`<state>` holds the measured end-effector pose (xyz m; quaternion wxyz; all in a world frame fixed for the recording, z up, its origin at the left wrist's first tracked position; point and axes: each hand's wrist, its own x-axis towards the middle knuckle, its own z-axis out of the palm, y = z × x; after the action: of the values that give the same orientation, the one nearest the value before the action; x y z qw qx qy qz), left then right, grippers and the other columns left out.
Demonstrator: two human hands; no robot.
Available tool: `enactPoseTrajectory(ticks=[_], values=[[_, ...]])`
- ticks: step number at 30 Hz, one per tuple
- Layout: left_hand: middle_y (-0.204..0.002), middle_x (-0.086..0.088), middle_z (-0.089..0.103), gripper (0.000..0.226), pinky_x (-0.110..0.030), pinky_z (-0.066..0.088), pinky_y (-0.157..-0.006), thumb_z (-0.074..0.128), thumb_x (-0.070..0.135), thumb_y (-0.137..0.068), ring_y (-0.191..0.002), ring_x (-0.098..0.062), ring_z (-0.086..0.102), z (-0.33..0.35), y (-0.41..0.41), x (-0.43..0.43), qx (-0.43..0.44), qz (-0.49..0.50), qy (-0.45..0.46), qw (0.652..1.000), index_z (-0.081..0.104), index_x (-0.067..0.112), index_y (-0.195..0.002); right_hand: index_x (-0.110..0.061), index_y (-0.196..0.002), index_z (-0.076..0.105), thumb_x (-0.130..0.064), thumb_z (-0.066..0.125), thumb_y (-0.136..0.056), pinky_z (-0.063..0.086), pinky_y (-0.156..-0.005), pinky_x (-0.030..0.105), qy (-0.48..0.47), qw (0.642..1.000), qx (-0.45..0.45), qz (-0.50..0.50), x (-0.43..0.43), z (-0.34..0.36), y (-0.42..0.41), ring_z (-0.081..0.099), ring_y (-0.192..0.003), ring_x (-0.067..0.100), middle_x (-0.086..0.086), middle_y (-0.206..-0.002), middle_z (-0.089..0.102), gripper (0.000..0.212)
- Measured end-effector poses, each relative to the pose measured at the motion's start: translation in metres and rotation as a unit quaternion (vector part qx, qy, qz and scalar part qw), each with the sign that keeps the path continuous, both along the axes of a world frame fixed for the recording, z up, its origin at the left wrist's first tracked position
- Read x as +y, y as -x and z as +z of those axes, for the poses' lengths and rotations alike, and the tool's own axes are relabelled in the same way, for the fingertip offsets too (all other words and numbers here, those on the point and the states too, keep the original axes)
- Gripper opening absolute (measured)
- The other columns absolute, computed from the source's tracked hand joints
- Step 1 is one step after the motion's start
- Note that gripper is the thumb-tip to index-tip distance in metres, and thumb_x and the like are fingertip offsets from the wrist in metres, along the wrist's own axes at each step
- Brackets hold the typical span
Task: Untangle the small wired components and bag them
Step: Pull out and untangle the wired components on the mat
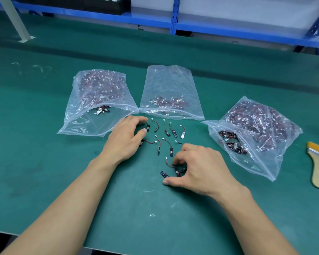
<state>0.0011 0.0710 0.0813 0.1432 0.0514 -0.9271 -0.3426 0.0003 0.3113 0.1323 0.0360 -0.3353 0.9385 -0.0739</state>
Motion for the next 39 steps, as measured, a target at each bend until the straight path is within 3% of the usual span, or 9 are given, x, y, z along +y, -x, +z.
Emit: enactPoseTrajectory(ticks=[3, 7, 15, 19, 25, 29, 32, 36, 39], values=[[-0.130, 0.011, 0.058, 0.033, -0.033, 0.036, -0.108, 0.053, 0.029, -0.100, -0.128, -0.010, 0.044, 0.000, -0.001, 0.001, 0.001, -0.002, 0.003, 1.000, 0.057, 0.028, -0.132, -0.041, -0.098, 0.072, -0.069, 0.068, -0.074, 0.034, -0.069, 0.028, 0.032, 0.998, -0.038, 0.027, 0.000, 0.000, -0.003, 0.053, -0.085, 0.008, -0.020, -0.099, 0.053, 0.037], [-0.128, 0.012, 0.058, 0.031, -0.032, 0.036, -0.106, 0.053, 0.031, -0.100, -0.127, -0.010, 0.044, 0.001, 0.000, 0.000, 0.001, -0.004, 0.003, 1.000, 0.058, 0.030, -0.130, -0.032, -0.080, 0.072, -0.037, 0.071, -0.075, 0.051, -0.075, 0.031, 0.074, 0.993, -0.079, 0.053, 0.004, 0.002, -0.003, 0.052, -0.073, 0.004, -0.017, -0.086, 0.060, 0.007], [-0.115, 0.016, 0.060, 0.021, -0.028, 0.039, -0.098, 0.059, 0.026, -0.097, -0.116, -0.008, 0.049, 0.006, -0.003, 0.004, 0.035, 0.004, -0.029, 0.999, 0.066, 0.030, -0.117, -0.026, -0.073, 0.075, -0.014, 0.072, -0.067, 0.055, -0.068, 0.025, 0.130, 0.977, -0.163, 0.034, 0.012, 0.002, 0.004, 0.062, -0.065, 0.004, -0.011, -0.072, 0.070, 0.013], [-0.110, 0.012, 0.065, 0.017, -0.031, 0.043, -0.096, 0.061, 0.020, -0.096, -0.108, -0.007, 0.053, 0.013, -0.008, 0.007, 0.078, 0.014, -0.033, 0.996, 0.070, 0.026, -0.110, -0.027, -0.067, 0.075, -0.005, 0.074, -0.066, 0.057, -0.059, 0.025, 0.208, 0.950, -0.232, -0.025, 0.016, 0.002, 0.007, 0.065, -0.055, 0.009, -0.008, -0.067, 0.072, 0.021], [-0.105, 0.008, 0.067, 0.022, -0.036, 0.050, -0.082, 0.063, 0.029, -0.092, -0.093, -0.013, 0.063, 0.031, -0.026, 0.034, 0.187, -0.089, -0.071, 0.976, 0.071, 0.016, -0.108, -0.022, -0.066, 0.078, 0.007, 0.081, -0.068, 0.055, -0.064, 0.020, 0.399, 0.862, -0.301, -0.084, 0.015, 0.009, 0.010, 0.069, -0.065, 0.011, 0.002, -0.071, 0.075, 0.029], [-0.123, 0.005, 0.056, 0.073, -0.025, 0.048, -0.083, 0.084, 0.056, -0.071, -0.097, -0.012, 0.060, 0.035, -0.034, 0.057, 0.204, -0.199, -0.042, 0.958, 0.059, 0.017, -0.127, -0.021, -0.064, 0.078, 0.017, 0.080, -0.069, 0.055, -0.061, 0.022, 0.497, 0.789, -0.348, -0.097, 0.011, 0.010, 0.009, 0.066, -0.059, 0.013, 0.003, -0.067, 0.073, 0.038], [-0.132, 0.001, 0.047, 0.093, -0.031, 0.054, -0.085, 0.086, 0.064, -0.062, -0.107, -0.012, 0.057, 0.035, -0.035, 0.070, 0.208, -0.249, 0.015, 0.946, 0.048, 0.022, -0.136, -0.017, -0.065, 0.077, 0.018, 0.078, -0.067, 0.054, -0.058, 0.022, 0.539, 0.737, -0.396, -0.096, 0.008, 0.011, 0.006, 0.065, -0.059, 0.013, 0.003, -0.068, 0.071, 0.035], [-0.130, 0.005, 0.044, 0.061, -0.040, 0.056, -0.063, 0.075, 0.057, -0.081, -0.088, -0.014, 0.058, 0.035, -0.035, 0.077, 0.226, -0.245, 0.097, 0.938, 0.050, 0.027, -0.128, -0.013, -0.070, 0.069, 0.006, 0.075, -0.063, 0.054, -0.058, 0.028, 0.569, 0.671, -0.464, -0.098, 0.000, 0.008, 0.002, 0.065, -0.067, 0.019, 0.011, -0.080, 0.071, 0.021], [-0.123, 0.003, 0.046, 0.037, -0.039, 0.054, -0.056, 0.066, 0.048, -0.090, -0.075, -0.013, 0.053, 0.035, -0.035, 0.076, 0.233, -0.244, 0.115, 0.934, 0.065, 0.016, -0.109, -0.007, -0.076, 0.063, 0.008, 0.075, -0.061, 0.055, -0.053, 0.025, 0.581, 0.626, -0.509, -0.106, -0.004, 0.006, 0.001, 0.070, -0.065, 0.019, 0.010, -0.077, 0.073, 0.024]])
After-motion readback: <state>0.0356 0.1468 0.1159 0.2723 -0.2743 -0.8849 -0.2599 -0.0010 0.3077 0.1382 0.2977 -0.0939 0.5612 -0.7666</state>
